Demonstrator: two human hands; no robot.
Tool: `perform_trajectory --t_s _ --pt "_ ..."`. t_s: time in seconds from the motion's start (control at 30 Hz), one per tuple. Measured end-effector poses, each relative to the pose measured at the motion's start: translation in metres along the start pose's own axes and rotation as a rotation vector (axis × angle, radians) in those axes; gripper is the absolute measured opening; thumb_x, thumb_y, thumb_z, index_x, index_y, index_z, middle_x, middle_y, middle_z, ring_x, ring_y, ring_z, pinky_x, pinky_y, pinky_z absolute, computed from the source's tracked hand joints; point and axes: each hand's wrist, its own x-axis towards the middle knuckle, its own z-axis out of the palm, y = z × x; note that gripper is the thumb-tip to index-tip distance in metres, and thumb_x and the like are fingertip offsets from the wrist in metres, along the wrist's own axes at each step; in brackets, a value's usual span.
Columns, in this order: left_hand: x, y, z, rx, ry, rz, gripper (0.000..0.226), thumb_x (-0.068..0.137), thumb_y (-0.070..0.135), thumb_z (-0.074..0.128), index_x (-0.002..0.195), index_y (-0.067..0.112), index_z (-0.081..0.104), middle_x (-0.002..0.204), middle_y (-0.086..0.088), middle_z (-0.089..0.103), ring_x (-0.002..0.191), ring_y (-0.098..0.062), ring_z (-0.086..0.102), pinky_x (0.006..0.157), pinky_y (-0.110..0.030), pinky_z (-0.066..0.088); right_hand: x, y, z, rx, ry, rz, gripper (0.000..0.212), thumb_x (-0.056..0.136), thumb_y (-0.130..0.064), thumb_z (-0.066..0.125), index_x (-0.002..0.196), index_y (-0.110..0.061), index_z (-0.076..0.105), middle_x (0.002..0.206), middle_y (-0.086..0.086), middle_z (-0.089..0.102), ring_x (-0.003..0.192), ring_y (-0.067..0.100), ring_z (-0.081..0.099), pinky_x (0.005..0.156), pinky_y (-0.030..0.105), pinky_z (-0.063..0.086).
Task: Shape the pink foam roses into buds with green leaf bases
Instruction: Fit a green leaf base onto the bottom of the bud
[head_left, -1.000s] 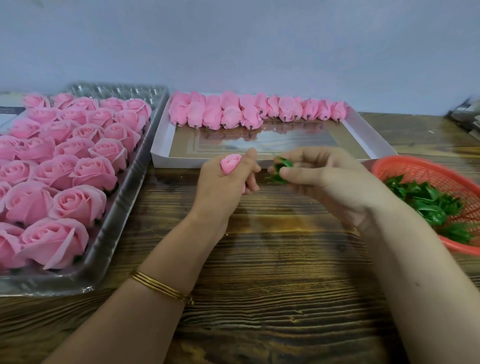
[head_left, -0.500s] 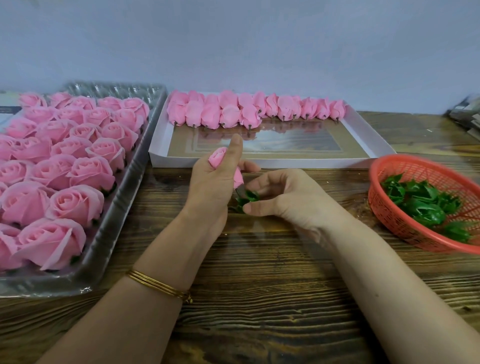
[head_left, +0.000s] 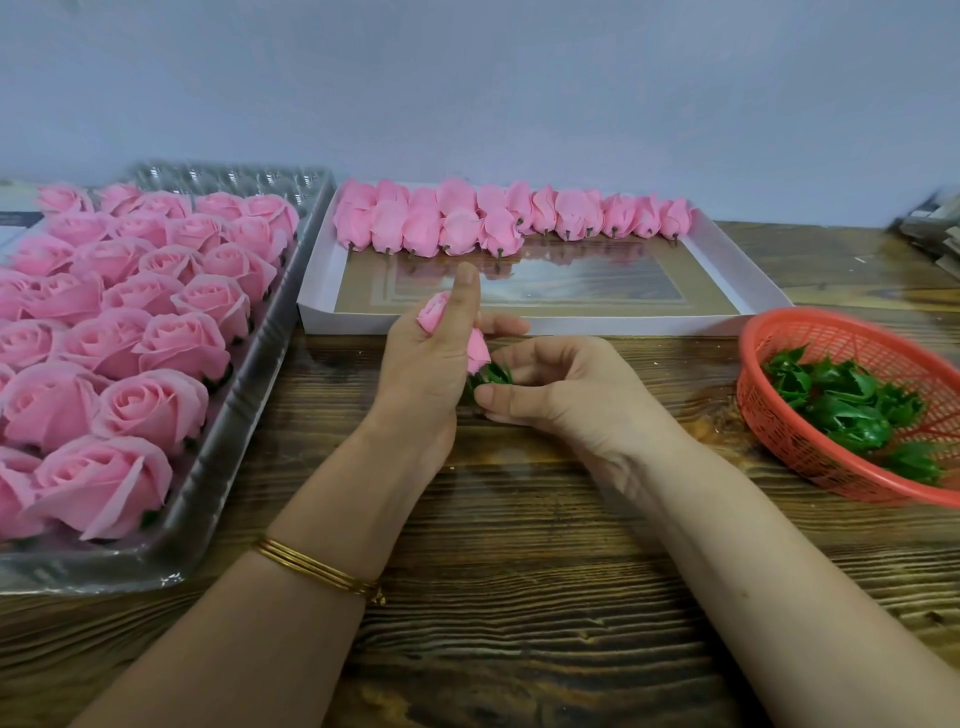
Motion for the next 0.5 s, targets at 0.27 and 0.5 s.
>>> perform_trajectory --t_s 0.27,0.5 --pt "-0.0024 0.0007 0.002 -0.028 -0.01 -0.003 0.035 0.094 0.044 0.056 0.069 0.02 0.058 0.074 -0.005 0.073 0.065 -0.017 0.069 0.059 -0.027 0.056 -0.0003 0.0026 0.0048 0.036 0.022 -0.046 0.031 0.07 0.006 0.08 0.099 0.006 0.07 0.096 0.027 0.071 0.097 0.043 0.068 0.095 0.051 0.053" --pt "-0.0033 0.0029 0.0014 0.018 0.004 -0.013 0.038 0.09 0.049 0.056 0.06 0.027 0.063 0.077 -0.004 0.073 0.071 -0.019 0.069 0.069 -0.034 0.058 -0.0001 -0.0008 0.0018 0.208 -0.083 0.02 0.031 0.076 0.025 0.059 0.103 0.011 0.066 0.097 0.027 0.071 0.1 0.04 0.068 0.091 0.041 0.056"
